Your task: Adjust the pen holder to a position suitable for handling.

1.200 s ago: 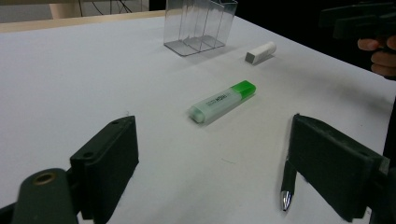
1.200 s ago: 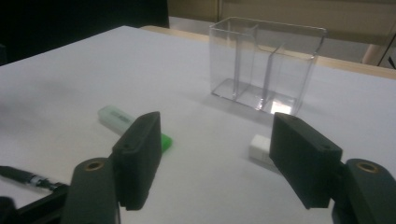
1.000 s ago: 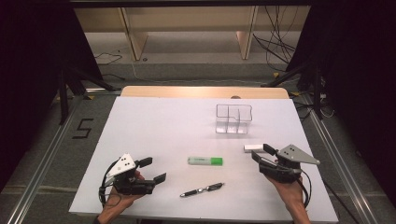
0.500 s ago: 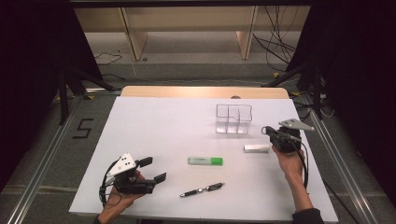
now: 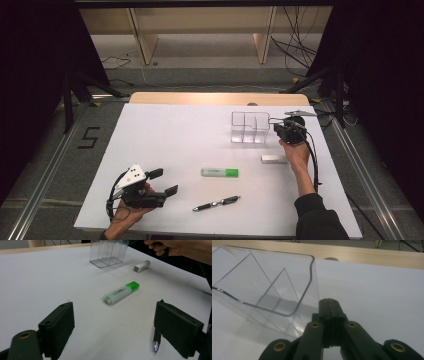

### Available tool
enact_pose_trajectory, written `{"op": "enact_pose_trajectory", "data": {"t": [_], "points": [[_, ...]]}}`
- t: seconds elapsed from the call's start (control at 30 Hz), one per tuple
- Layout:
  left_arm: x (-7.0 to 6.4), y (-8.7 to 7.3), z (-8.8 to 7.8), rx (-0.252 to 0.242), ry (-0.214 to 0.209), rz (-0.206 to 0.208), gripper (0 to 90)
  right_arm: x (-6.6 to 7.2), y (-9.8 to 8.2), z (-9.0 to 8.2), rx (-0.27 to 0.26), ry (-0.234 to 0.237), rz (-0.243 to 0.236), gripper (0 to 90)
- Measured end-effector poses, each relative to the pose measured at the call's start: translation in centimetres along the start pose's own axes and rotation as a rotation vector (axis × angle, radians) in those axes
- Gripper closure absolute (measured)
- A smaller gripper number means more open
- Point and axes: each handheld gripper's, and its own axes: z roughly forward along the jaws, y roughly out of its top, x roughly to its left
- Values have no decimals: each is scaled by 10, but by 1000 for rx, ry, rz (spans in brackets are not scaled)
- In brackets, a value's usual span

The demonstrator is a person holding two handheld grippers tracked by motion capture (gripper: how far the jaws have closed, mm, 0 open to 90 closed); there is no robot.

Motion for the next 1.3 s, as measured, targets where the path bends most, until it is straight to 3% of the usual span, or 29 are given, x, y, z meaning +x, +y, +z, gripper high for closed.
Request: {"op": "enact_pose_trajectory", "data": {"t": [0.17,0.37,0.53,1.1,1.3], "points": [[0,0,0,5,-2,0,166,1,3,9,25,3,-1,900],[-1,0,1,8,-5,6,166,9,8,16,52,-6,-37,900],[-1,0,1,10,-5,3,166,15,9,21,54,2,-30,900],[-2,0,2,16,-11,9,166,57,22,39,59,39,-88,900],[-2,0,2,23,-10,16,166,65,21,43,63,41,-95,900]]}}
